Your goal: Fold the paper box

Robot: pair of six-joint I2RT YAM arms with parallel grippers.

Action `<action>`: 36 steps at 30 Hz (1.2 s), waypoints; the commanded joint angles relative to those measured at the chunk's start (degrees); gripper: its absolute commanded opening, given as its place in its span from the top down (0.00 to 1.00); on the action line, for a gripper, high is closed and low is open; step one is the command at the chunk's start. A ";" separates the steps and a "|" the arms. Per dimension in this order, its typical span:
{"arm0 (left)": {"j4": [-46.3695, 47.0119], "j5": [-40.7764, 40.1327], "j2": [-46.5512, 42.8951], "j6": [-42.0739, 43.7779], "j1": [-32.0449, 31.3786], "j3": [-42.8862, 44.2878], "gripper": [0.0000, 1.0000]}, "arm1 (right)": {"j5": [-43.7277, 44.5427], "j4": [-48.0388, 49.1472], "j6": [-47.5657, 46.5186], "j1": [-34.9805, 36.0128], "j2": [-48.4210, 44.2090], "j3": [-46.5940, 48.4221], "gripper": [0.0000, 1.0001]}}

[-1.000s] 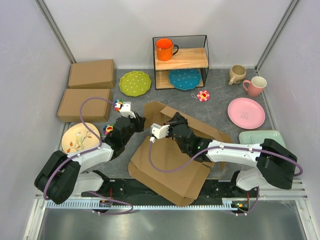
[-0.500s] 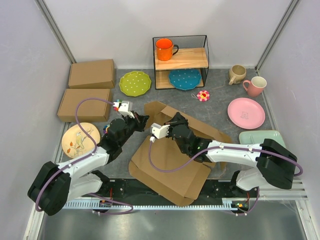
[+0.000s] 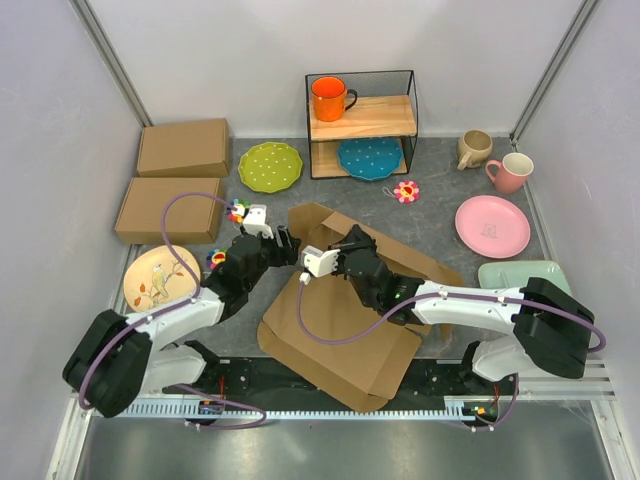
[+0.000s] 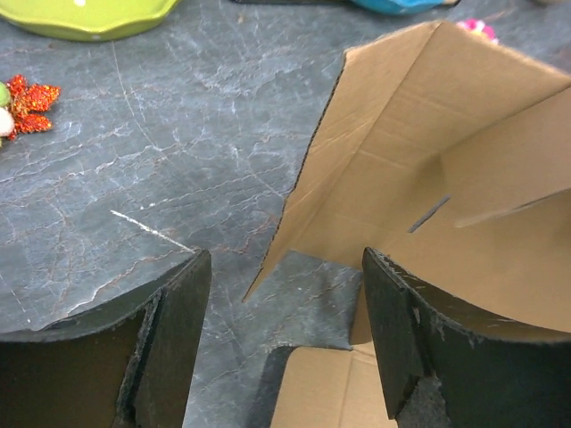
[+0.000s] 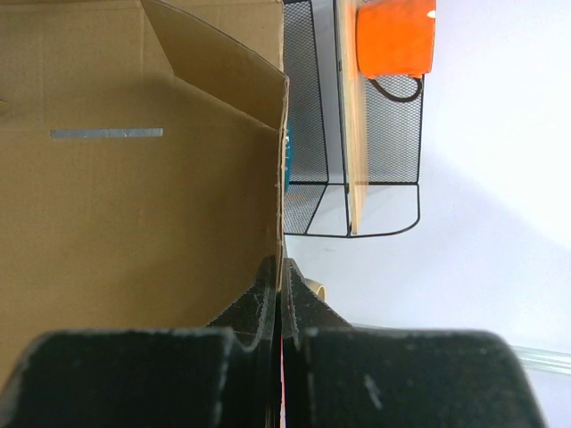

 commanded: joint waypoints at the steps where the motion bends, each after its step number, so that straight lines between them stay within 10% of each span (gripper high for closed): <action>1: 3.91 -1.07 4.30 4.18 0.51 2.97 0.26 | 0.64 0.65 0.98 0.25 -1.67 0.08 1.00; 12: 13.41 7.53 12.04 6.03 4.03 3.50 0.33 | 0.20 0.65 0.81 0.25 -3.08 -0.80 1.00; 25: 16.06 17.04 8.19 1.90 4.73 2.26 0.97 | 0.29 1.79 0.63 0.25 -2.46 -0.98 1.00; 36: 9.65 14.23 -3.33 -3.55 -0.36 -0.63 0.98 | 4.86 4.78 -0.95 0.16 0.35 0.43 1.00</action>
